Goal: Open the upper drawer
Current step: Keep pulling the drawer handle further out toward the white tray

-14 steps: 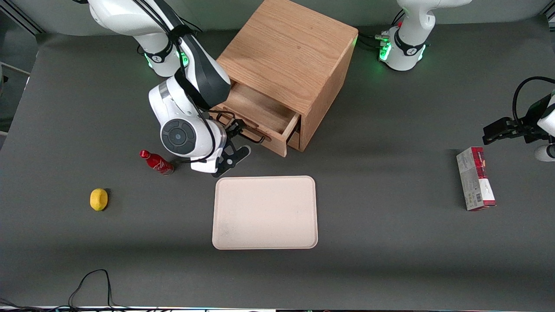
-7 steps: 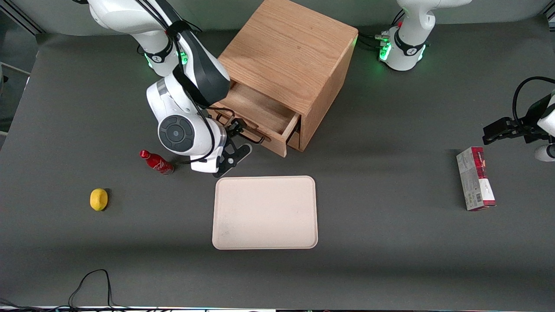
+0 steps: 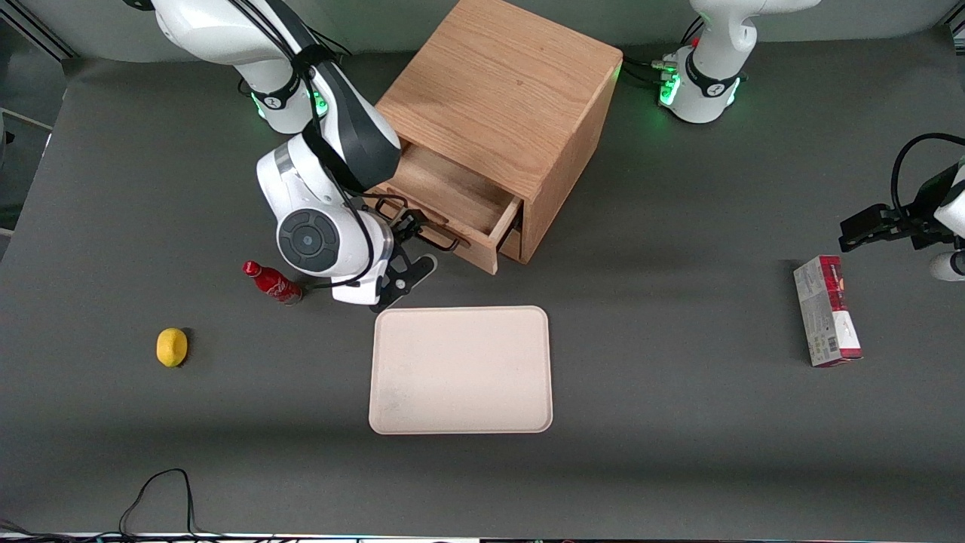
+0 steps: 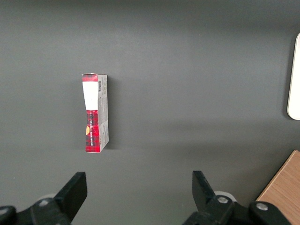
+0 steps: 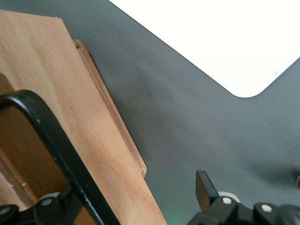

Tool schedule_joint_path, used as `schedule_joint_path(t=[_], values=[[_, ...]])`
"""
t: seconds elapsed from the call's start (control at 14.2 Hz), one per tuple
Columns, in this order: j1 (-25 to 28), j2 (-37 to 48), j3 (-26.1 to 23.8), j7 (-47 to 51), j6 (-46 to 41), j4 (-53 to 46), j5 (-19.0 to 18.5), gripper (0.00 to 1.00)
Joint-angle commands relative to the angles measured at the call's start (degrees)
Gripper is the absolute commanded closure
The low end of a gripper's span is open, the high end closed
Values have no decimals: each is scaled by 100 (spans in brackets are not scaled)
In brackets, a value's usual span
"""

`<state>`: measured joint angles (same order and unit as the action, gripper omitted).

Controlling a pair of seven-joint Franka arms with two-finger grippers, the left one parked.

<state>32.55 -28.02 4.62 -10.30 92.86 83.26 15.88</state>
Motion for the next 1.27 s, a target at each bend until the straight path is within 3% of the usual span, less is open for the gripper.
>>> schedule_joint_path(t=[0.0, 0.42, 1.2], values=[[-100, -317, -32, -121, -85, -423, -58, 0], [-469, -608, -58, -1043, -181, -785, -14, 0], [-724, -986, -76, -1325, -190, -1434, 29, 0]])
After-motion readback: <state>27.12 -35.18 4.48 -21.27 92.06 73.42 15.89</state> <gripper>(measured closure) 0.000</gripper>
